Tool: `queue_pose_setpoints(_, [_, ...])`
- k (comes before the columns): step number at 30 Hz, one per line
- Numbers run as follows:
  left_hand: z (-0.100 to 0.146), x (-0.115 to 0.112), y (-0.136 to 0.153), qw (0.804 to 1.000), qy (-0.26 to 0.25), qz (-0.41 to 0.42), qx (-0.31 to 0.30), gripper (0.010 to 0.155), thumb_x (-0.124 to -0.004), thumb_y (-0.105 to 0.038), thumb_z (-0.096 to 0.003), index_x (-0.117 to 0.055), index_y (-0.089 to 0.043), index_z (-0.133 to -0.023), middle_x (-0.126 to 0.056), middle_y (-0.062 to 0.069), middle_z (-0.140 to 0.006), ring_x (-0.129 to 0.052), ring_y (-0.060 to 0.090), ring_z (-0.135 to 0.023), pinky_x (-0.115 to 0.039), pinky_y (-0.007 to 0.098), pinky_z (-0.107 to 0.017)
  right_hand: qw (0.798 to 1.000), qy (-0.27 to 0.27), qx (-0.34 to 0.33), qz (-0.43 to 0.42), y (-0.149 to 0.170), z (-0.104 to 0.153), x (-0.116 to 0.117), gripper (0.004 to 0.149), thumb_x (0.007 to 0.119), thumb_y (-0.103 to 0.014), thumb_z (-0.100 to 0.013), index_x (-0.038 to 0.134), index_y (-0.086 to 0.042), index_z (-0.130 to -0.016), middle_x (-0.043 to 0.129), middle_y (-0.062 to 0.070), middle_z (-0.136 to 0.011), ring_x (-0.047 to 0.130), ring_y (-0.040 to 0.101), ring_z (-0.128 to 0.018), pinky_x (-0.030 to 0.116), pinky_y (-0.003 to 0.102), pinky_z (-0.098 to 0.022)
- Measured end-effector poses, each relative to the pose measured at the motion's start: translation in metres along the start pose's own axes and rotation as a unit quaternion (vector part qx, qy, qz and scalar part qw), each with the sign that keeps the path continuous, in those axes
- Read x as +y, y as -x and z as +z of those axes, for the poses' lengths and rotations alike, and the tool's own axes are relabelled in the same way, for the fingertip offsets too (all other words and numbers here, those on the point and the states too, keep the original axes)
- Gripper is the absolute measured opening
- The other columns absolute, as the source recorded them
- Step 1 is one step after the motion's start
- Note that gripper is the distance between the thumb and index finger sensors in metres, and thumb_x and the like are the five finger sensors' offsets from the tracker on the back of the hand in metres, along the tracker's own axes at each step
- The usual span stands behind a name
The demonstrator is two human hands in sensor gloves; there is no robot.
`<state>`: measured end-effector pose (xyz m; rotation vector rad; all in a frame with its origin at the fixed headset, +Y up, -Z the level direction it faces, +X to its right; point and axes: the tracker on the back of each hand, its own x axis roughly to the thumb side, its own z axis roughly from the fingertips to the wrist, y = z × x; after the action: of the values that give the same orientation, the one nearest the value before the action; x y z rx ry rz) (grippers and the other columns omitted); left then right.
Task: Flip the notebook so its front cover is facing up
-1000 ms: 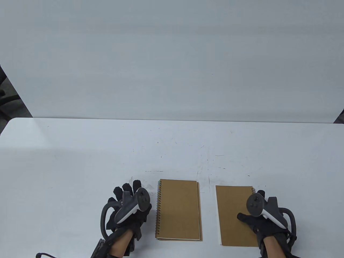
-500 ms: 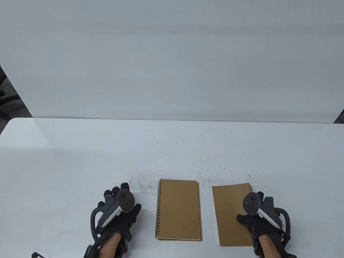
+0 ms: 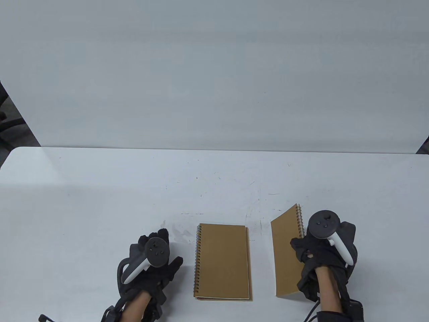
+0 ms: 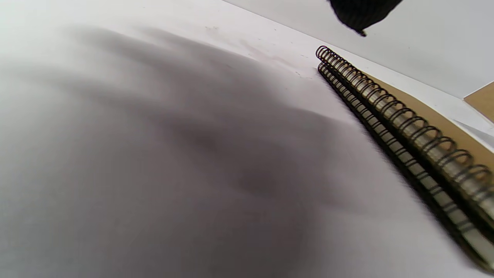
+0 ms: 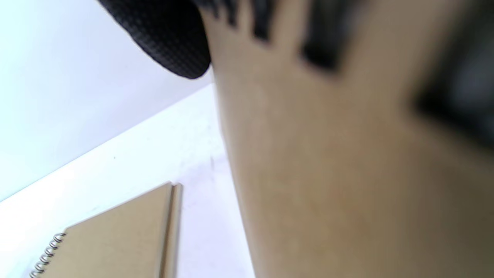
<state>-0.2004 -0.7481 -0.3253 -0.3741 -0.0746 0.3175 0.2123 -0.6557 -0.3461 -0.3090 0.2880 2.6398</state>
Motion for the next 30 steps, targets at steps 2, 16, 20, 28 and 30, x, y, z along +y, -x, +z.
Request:
queue_pose_setpoints(2, [0.001, 0.000, -0.001, 1.000, 0.005, 0.006, -0.001, 0.094, -0.058, -0.055, -0.0597, 0.015, -0.017, -0.105, -0.001, 0.025, -0.116, 0.001, 0.059, -0.104, -0.021, 0.078, -0.069, 0.999, 0.001, 0.009, 0.043, -0.029, 0.006, -0.001, 0.080, 0.079, -0.025, -0.053, 0.032, 0.014, -0.105, 0.084, 0.005, -0.063, 0.100, 0.012, -0.039, 0.067, 0.062, -0.059])
queue_pose_setpoints(16, [0.005, 0.000, 0.002, 0.999, 0.039, 0.029, 0.005, 0.094, -0.057, -0.056, -0.0601, 0.016, -0.016, -0.104, 0.000, 0.027, -0.115, 0.001, 0.060, -0.103, -0.021, 0.078, -0.068, 0.951, -0.019, 0.038, 0.308, -0.181, 0.004, 0.090, 0.080, 0.079, -0.026, -0.053, 0.034, 0.014, -0.105, 0.085, 0.003, -0.063, 0.100, 0.011, -0.036, 0.069, 0.059, -0.059])
queue_pose_setpoints(20, [0.004, -0.001, 0.002, 0.998, 0.046, 0.045, 0.001, 0.094, -0.057, -0.055, -0.0603, 0.016, -0.016, -0.104, 0.000, 0.027, -0.115, 0.002, 0.060, -0.103, -0.020, 0.078, -0.068, 0.936, -0.028, 0.043, 0.347, -0.205, 0.003, 0.116, 0.080, 0.079, -0.027, -0.054, 0.035, 0.014, -0.105, 0.085, 0.002, -0.062, 0.100, 0.010, -0.035, 0.069, 0.058, -0.059])
queue_pose_setpoints(28, [0.005, 0.001, 0.006, 0.997, 0.047, 0.057, 0.005, 0.094, -0.057, -0.055, -0.0603, 0.016, -0.016, -0.104, 0.001, 0.027, -0.115, 0.002, 0.060, -0.103, -0.019, 0.078, -0.068, 0.960, -0.115, 0.047, 0.252, -0.210, -0.013, 0.174, 0.082, 0.080, -0.030, -0.055, 0.034, 0.015, -0.105, 0.087, 0.004, -0.064, 0.099, 0.015, -0.038, 0.066, 0.061, -0.060])
queue_pose_setpoints(30, [0.005, 0.002, 0.006, 0.997, 0.047, 0.058, 0.005, 0.094, -0.057, -0.055, -0.0604, 0.016, -0.016, -0.104, 0.000, 0.027, -0.115, 0.002, 0.060, -0.103, -0.019, 0.078, -0.068, 0.965, -0.135, 0.045, 0.221, -0.208, -0.016, 0.183, 0.084, 0.080, -0.032, -0.055, 0.032, 0.015, -0.105, 0.086, 0.010, -0.067, 0.099, 0.020, -0.042, 0.064, 0.063, -0.061])
